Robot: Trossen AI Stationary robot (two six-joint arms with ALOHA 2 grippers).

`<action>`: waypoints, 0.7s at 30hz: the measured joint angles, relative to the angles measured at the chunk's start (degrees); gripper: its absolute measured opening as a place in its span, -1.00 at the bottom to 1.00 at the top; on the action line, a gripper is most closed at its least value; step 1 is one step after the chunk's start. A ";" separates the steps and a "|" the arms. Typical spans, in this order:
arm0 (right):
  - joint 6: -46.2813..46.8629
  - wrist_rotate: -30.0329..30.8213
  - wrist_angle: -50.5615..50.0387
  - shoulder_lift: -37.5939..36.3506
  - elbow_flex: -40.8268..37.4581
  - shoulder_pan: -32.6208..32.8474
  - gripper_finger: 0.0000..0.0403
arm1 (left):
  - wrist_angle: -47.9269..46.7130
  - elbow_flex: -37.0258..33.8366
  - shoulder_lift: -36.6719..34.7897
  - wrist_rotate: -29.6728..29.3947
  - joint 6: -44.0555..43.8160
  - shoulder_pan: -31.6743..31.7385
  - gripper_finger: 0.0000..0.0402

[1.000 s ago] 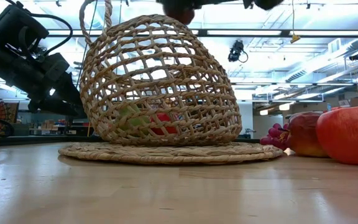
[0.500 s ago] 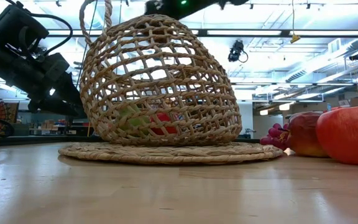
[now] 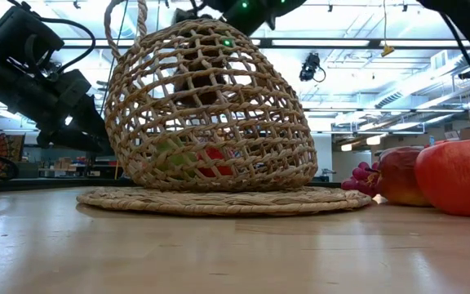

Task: Build produce basket
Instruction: Put the middle dark red apple into the basket, then put the top dark red apple into the basket

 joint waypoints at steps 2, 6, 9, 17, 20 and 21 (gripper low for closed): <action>0.19 -2.06 -1.73 0.21 0.10 -0.16 0.73 | -0.02 0.00 0.02 0.03 0.00 -0.01 0.78; 2.42 -3.82 -5.51 0.08 0.05 -0.83 0.73 | -0.01 0.00 0.01 0.01 0.01 0.01 0.78; 5.57 -4.60 -7.93 0.10 0.03 -1.49 0.76 | -0.03 0.00 0.02 0.02 0.00 -0.02 0.78; 10.77 -5.88 -10.55 0.10 0.03 -1.88 0.96 | 0.00 0.00 0.00 0.02 0.01 -0.02 0.78; 10.76 -6.54 -10.62 0.10 0.03 -1.88 0.95 | 0.01 0.00 0.01 0.02 0.00 -0.01 0.78; 10.74 -6.54 -10.46 0.10 0.03 -1.84 0.95 | -0.01 0.00 0.02 0.02 0.00 0.00 0.78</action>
